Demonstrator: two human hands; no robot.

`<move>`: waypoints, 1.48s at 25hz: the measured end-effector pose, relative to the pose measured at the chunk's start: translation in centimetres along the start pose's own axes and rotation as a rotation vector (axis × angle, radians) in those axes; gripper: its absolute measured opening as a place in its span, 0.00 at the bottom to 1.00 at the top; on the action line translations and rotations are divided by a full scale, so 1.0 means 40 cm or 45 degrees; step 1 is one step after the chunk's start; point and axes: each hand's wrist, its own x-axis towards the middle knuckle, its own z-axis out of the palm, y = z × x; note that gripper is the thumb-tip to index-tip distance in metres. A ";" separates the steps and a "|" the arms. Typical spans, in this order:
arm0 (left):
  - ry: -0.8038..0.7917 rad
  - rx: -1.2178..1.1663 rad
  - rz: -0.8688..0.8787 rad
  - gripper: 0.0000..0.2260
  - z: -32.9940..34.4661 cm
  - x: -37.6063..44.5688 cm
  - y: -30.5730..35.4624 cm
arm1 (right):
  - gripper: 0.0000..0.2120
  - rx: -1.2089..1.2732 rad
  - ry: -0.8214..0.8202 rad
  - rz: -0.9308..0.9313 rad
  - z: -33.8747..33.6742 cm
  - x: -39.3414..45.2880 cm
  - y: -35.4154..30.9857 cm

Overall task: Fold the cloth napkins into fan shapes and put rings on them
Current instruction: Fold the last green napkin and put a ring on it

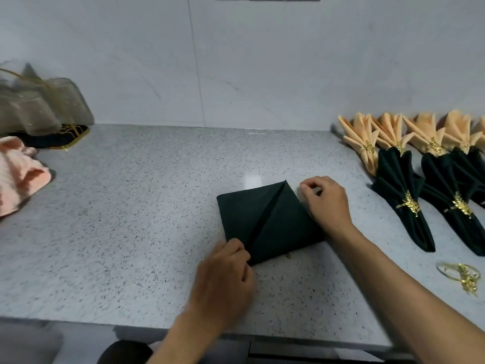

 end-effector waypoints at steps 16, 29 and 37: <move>-0.359 -0.022 -0.073 0.22 0.031 0.010 0.043 | 0.32 -0.845 -0.346 -0.175 -0.095 -0.366 0.036; -0.282 0.318 0.251 0.27 0.037 0.117 0.082 | 0.27 -0.854 -0.321 -0.179 -0.116 -0.339 0.042; -0.673 0.375 0.076 0.30 0.123 0.220 0.047 | 0.26 -0.906 -0.316 -0.332 -0.115 -0.224 0.006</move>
